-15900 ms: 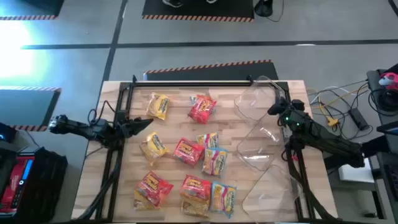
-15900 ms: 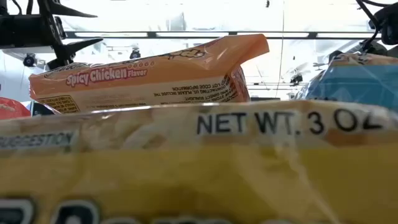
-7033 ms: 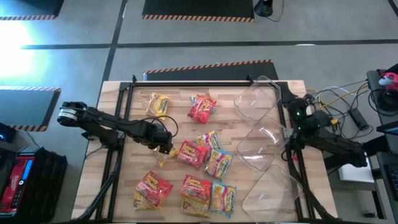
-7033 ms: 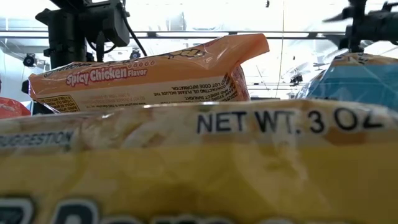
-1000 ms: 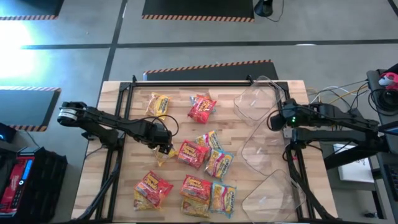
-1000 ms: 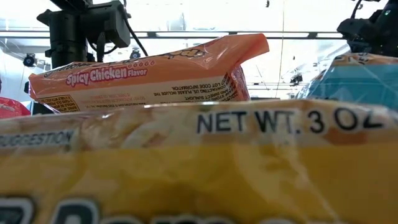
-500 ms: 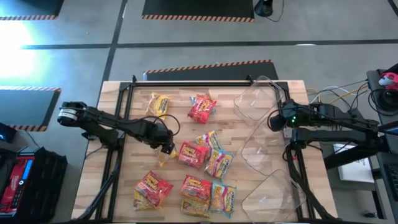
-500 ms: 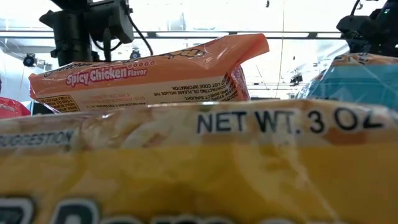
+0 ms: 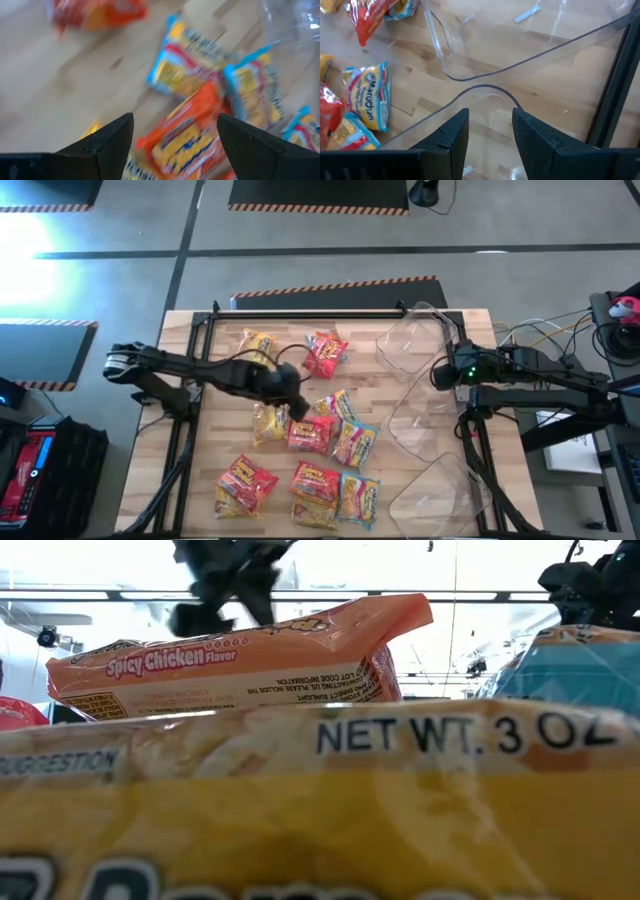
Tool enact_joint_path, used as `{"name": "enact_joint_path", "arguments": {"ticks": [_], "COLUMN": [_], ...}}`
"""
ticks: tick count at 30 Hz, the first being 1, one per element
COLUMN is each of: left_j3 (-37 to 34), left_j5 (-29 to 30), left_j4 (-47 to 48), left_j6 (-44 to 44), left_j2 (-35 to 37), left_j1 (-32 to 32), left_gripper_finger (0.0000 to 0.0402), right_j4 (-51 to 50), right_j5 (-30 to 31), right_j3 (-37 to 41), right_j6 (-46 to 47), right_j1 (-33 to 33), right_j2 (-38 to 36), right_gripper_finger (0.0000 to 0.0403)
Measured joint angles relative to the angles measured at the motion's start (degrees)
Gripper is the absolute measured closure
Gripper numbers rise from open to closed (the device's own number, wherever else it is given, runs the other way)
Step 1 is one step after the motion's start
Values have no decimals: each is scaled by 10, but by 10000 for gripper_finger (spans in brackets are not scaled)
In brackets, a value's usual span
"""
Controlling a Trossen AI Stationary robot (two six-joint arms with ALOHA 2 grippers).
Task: Sort Maruchan noodles
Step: Adjust the middle transparent bin
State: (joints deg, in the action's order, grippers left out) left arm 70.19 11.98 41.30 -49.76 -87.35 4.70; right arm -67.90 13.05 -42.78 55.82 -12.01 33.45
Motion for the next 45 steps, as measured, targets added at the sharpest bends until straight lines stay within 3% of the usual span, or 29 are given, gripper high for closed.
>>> {"name": "enact_joint_path", "arguments": {"ticks": [9, 16, 23, 28, 45], "left_j3": [156, 222, 246, 301, 590], "left_j5": [5, 2, -68, -106, -161], "left_j4": [-2, -20, -132, -138, 22], "left_j6": [92, 111, 123, 144, 228], "left_j2": [-149, -210, -261, -309, -484], "left_j1": [-7, -11, -33, -39, -46], "left_gripper_finger": [132, 132, 132, 132, 132], "right_j4": [35, 73, 87, 87, 82], "right_j5": [-10, -8, 2, 5, 36], "right_j3": [-18, -49, -57, -75, -141], "right_j6": [-46, -106, -135, -148, -197], "right_j1": [0, 0, 0, 0, 0], "right_j2": [-11, -11, -12, -15, -18], "right_gripper_finger": [264, 264, 264, 264, 264]}}
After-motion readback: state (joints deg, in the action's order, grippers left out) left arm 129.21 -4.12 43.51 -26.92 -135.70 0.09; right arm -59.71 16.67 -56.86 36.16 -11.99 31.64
